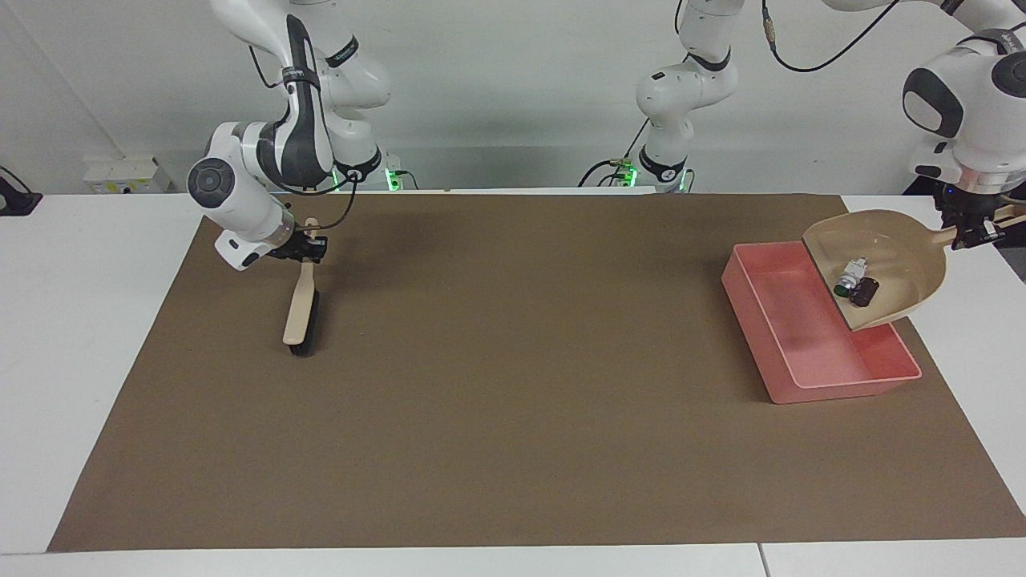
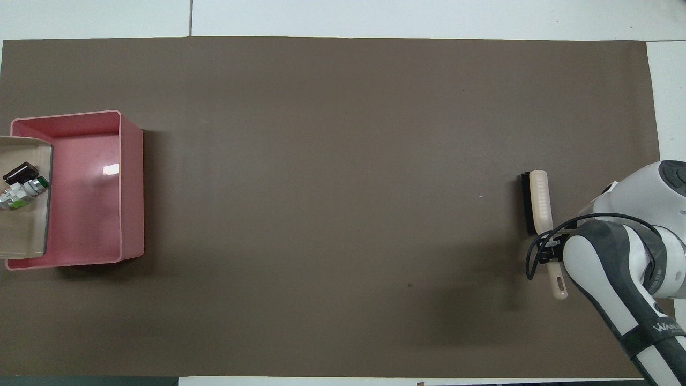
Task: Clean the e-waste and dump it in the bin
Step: 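Tip the dustpan over the pink bin with the left gripper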
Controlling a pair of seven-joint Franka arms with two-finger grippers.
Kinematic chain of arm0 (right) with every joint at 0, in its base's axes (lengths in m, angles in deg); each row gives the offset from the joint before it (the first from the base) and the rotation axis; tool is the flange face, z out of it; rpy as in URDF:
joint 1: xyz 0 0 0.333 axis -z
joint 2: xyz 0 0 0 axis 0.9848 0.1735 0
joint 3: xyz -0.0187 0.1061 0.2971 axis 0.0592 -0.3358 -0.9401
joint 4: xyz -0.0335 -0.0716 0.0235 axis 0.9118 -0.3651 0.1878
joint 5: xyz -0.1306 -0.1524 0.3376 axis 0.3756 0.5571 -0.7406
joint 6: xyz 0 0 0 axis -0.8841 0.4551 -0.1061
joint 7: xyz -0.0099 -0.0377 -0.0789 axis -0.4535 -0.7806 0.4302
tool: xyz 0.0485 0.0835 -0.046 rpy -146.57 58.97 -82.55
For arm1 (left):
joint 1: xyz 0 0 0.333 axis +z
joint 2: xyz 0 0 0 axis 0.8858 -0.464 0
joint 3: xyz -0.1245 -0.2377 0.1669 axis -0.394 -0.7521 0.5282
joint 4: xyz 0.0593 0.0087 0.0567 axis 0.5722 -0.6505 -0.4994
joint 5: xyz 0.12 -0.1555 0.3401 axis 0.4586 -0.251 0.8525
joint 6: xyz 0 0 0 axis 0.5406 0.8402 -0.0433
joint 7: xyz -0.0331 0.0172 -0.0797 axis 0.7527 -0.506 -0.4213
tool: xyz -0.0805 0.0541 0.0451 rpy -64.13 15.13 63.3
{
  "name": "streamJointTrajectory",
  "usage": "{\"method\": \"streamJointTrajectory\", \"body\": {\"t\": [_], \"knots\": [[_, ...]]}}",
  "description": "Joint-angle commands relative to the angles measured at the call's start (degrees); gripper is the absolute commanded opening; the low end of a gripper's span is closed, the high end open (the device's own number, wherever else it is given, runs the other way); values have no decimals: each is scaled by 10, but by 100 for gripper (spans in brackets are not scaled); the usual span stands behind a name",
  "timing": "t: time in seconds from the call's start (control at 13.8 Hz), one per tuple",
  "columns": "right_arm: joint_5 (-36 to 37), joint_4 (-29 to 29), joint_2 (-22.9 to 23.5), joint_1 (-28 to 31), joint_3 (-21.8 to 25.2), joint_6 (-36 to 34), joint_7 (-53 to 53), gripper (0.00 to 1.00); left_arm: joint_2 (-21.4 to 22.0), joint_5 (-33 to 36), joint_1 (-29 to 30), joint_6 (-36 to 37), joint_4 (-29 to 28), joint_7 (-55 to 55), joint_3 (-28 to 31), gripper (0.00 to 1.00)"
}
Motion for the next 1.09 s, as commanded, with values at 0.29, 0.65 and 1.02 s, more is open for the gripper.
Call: {"method": "streamJointTrajectory", "body": {"t": [0.29,0.65,1.02], "knots": [[23,20,-14,3,-4,15,7,37,4,135,-41,40,14,4,-2,0],[23,-31,-2,1,-8,-20,8,99,14,162,-79,110,50,-2,-10,0],[12,-127,-4,0,-10,-56,6,99,22,-10,-127,145,40,-7,-24,0]]}}
